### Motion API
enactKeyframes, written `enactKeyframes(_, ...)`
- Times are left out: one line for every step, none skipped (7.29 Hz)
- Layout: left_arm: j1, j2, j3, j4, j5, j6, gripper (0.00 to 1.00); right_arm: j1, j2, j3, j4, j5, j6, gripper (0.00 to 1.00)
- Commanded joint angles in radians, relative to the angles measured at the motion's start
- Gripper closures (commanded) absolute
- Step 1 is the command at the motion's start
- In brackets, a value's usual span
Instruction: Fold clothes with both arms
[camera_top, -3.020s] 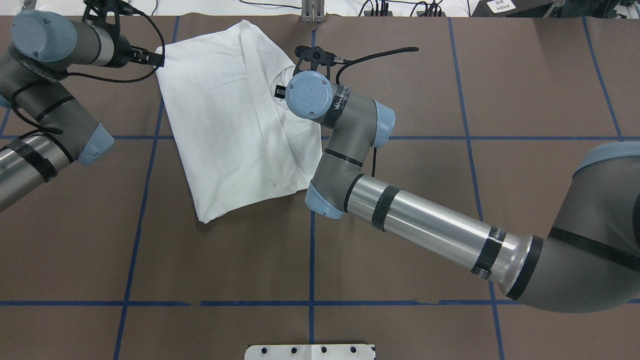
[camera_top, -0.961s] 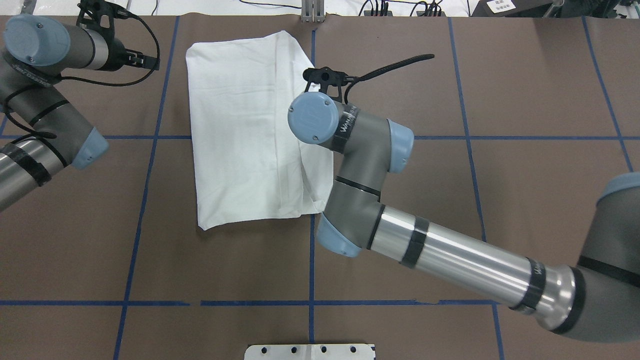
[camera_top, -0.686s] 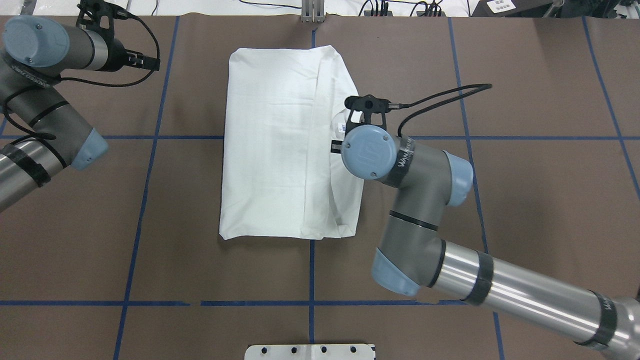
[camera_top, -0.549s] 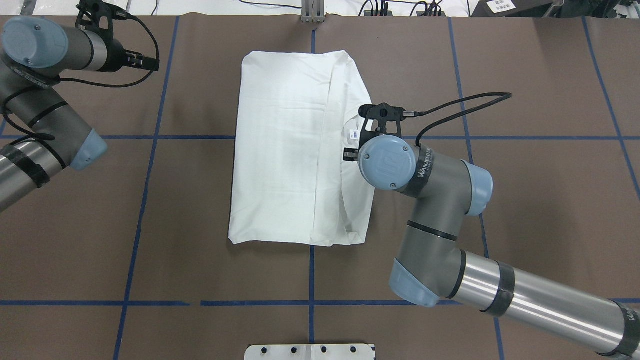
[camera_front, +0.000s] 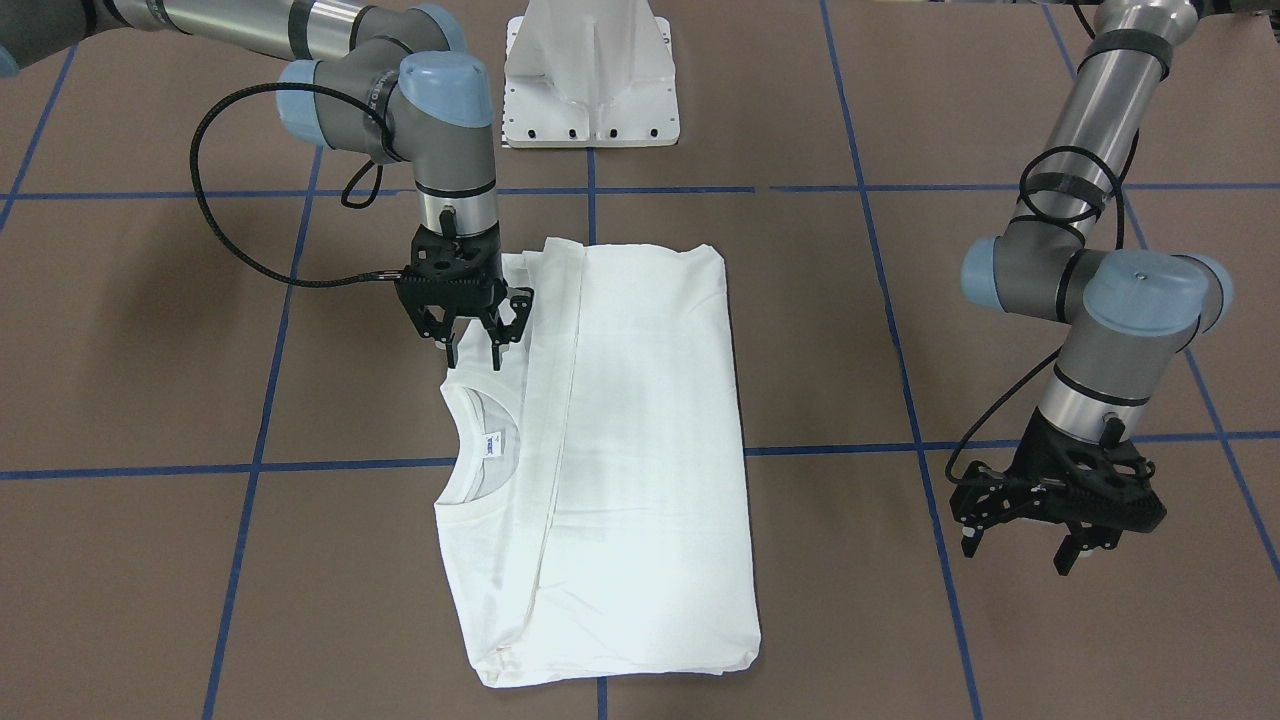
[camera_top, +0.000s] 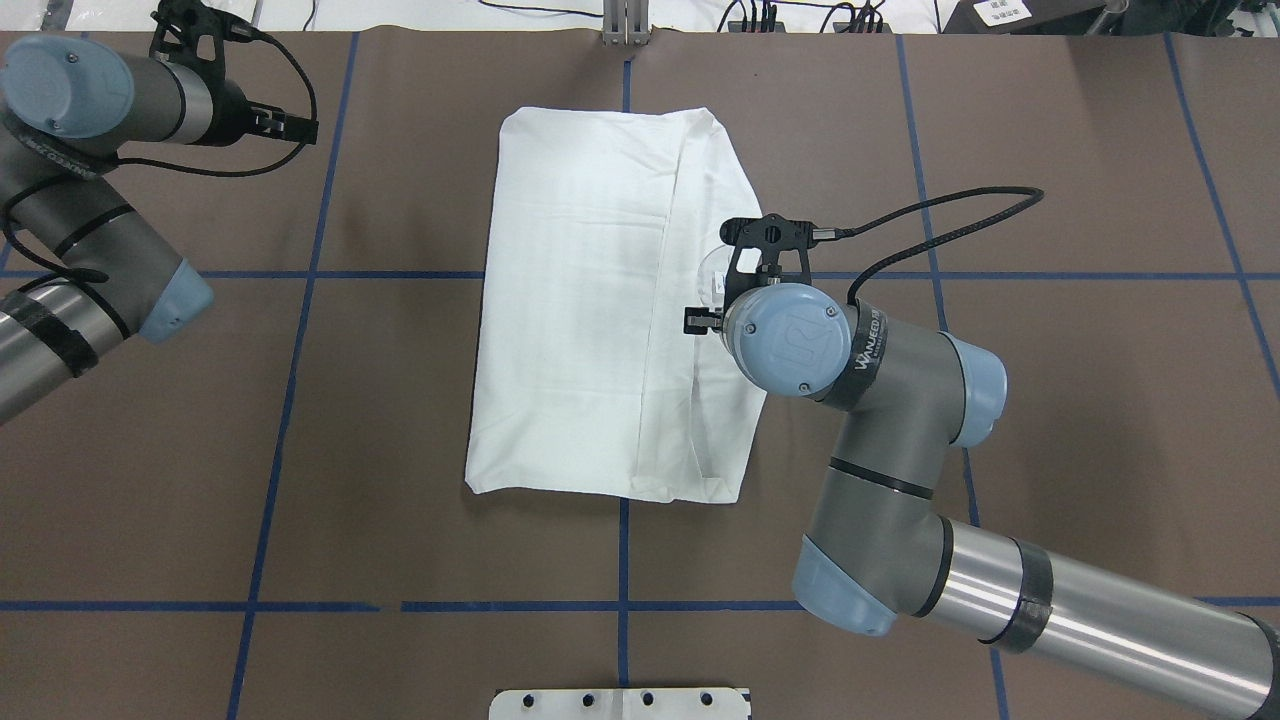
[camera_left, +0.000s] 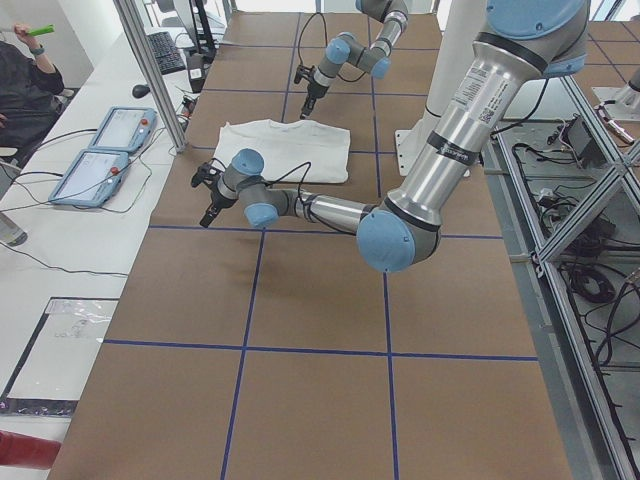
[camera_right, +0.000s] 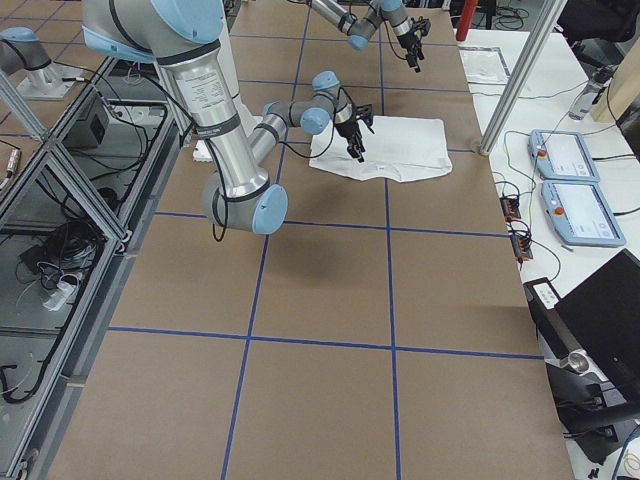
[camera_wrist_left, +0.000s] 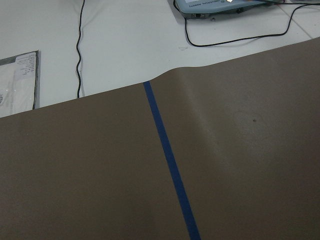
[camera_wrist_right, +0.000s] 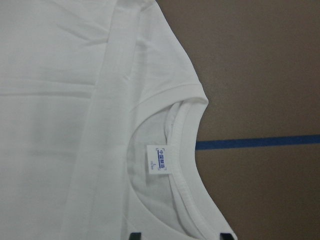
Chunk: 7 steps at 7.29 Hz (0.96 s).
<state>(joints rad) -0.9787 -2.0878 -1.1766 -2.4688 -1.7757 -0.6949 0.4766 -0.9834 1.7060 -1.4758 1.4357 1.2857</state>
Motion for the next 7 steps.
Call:
enactKeyframes(0.0,0.0,0.0,0.001,-0.001,0.002,0.0,0.01,0.133,-0.017,-0.149,0.008,-0.023,0.0)
enactKeyframes(0.0,0.0,-0.003,0.001,-0.001,0.002,0.0,0.008,0.202,-0.069,-0.241,0.032,-0.016,0.0)
enactKeyframes(0.0,0.0,-0.005,0.001,-0.001,0.0,0.0,0.008,0.277,-0.185,-0.244,0.043,-0.002,0.0)
enactKeyframes(0.0,0.005,-0.012,0.001,-0.001,0.0,0.0,0.008,0.348,-0.307,-0.241,0.043,0.026,0.0)
enactKeyframes(0.002,0.006,-0.012,0.001,-0.001,0.0,0.0,0.004,0.385,-0.388,-0.241,0.042,0.032,0.0)
enactKeyframes(0.002,0.006,-0.012,0.001,-0.001,0.0,0.0,-0.01,0.384,-0.417,-0.241,0.037,0.034,0.0)
enactKeyframes(0.002,0.014,-0.02,0.001,-0.001,0.0,0.0,-0.022,0.381,-0.433,-0.242,0.035,0.041,0.0)
